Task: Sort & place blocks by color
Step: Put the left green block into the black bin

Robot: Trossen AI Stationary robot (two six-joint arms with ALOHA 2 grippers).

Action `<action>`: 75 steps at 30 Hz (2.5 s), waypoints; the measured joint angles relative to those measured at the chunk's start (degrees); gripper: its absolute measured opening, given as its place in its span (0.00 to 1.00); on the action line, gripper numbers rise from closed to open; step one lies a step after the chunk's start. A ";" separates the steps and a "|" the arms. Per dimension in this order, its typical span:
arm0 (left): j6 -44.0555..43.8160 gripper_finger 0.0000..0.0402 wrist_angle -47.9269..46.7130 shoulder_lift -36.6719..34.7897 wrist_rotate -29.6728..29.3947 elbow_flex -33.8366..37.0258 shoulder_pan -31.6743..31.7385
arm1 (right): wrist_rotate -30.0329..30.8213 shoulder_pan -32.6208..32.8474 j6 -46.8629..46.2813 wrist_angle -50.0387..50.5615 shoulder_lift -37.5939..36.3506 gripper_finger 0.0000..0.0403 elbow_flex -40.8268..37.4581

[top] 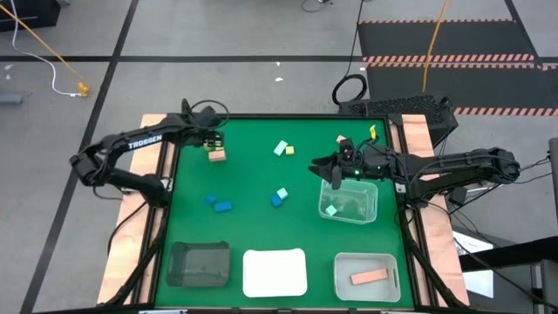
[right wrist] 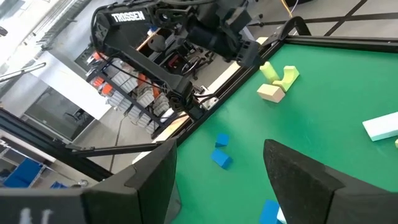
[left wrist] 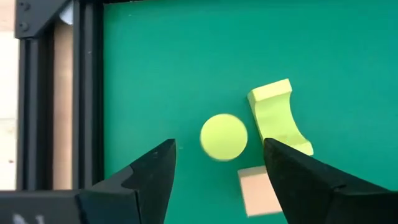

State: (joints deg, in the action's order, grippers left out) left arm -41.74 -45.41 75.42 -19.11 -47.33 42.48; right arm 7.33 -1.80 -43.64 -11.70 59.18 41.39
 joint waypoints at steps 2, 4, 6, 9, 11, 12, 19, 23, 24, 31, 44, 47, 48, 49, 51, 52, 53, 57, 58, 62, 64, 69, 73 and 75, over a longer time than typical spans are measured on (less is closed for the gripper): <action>0.02 0.58 1.44 1.56 -0.01 0.00 0.00 | -0.01 0.00 0.01 0.00 0.00 0.57 0.00; -0.09 0.57 2.68 3.23 -0.01 0.00 0.00 | 0.00 0.00 0.01 0.00 0.00 0.57 0.00; -0.35 0.55 3.74 4.69 -0.18 0.00 0.00 | 0.00 0.00 0.00 -0.02 0.00 0.57 0.00; -0.45 0.52 4.44 6.73 -0.29 0.00 0.00 | 0.00 0.00 0.00 -0.02 0.00 0.57 0.00; -0.53 0.49 4.44 7.56 -0.31 0.00 0.02 | 0.00 0.00 0.00 -0.02 0.00 0.57 0.00; -0.53 0.48 4.46 7.86 -0.31 0.00 0.04 | 0.00 0.00 0.00 -0.02 0.00 0.57 0.00; -0.20 0.35 5.22 8.00 -0.88 0.00 1.57 | 0.04 0.00 1.04 -0.02 0.00 0.57 -0.02; 0.07 0.33 5.20 7.98 -1.03 0.00 3.37 | 0.04 0.00 1.07 -0.02 0.00 0.57 0.00; 0.36 0.33 5.16 7.98 -1.02 0.00 3.81 | 0.04 0.00 1.07 -0.02 0.00 0.57 -0.01; 1.07 0.33 4.55 7.08 2.84 -0.02 4.81 | 0.04 0.00 1.11 -0.04 0.00 0.57 0.00; 0.14 0.33 3.64 -9.39 7.87 0.04 -0.28 | 0.07 -0.07 5.35 0.07 0.00 0.57 -0.01; 0.63 0.33 6.02 -14.34 12.98 0.04 -3.97 | 0.07 -0.72 6.35 0.59 0.08 0.57 -0.01; 0.49 0.33 7.10 -15.87 14.97 0.04 -5.49 | 0.09 -1.03 6.64 0.71 0.31 0.57 0.00; -0.12 0.33 8.31 -17.29 16.48 0.04 -7.15 | 0.09 -1.36 6.90 0.74 0.63 0.57 -0.02; -1.95 0.33 11.31 -19.96 18.75 0.04 -11.00 | 0.05 -2.04 7.06 0.87 1.36 0.57 -0.02; -2.93 0.33 13.17 -21.09 19.36 0.03 -13.06 | -0.01 -2.37 7.06 0.72 1.94 0.57 -0.02; -3.83 0.33 14.92 -22.13 19.58 0.02 -15.30 | -0.01 -2.69 7.07 0.55 2.63 0.57 -0.02; -7.28 0.33 20.92 -24.29 19.71 -0.01 -24.79 | -2.99 -3.64 7.07 -0.24 6.13 0.57 -0.07; -8.40 0.33 21.97 -24.43 19.73 -0.02 -27.25 | -4.06 -3.81 7.06 -0.74 7.02 0.57 -0.07; -13.75 0.34 23.81 -24.48 19.88 -0.02 -37.58 | -6.05 -3.96 7.49 -1.86 10.57 0.57 -0.07; -17.47 0.33 23.55 -24.44 21.12 -0.02 -42.34 | -6.11 -3.98 8.59 -1.77 11.85 0.57 -0.07; -28.22 0.33 23.61 -24.44 22.70 -0.02 -53.50 | -6.12 -3.98 12.73 -1.81 13.72 0.57 -0.07; -39.24 0.33 23.48 -23.29 22.71 -0.02 -62.52 | -6.12 -3.98 15.25 -1.91 13.86 0.57 -0.04; -44.61 0.33 21.94 -22.50 22.77 0.00 -66.92 | -6.12 -3.98 16.35 -1.91 13.84 0.57 -0.04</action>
State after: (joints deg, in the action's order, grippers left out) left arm -86.35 -23.47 52.92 3.66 -47.33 -24.44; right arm 1.21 -5.78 -27.28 -13.62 73.01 41.34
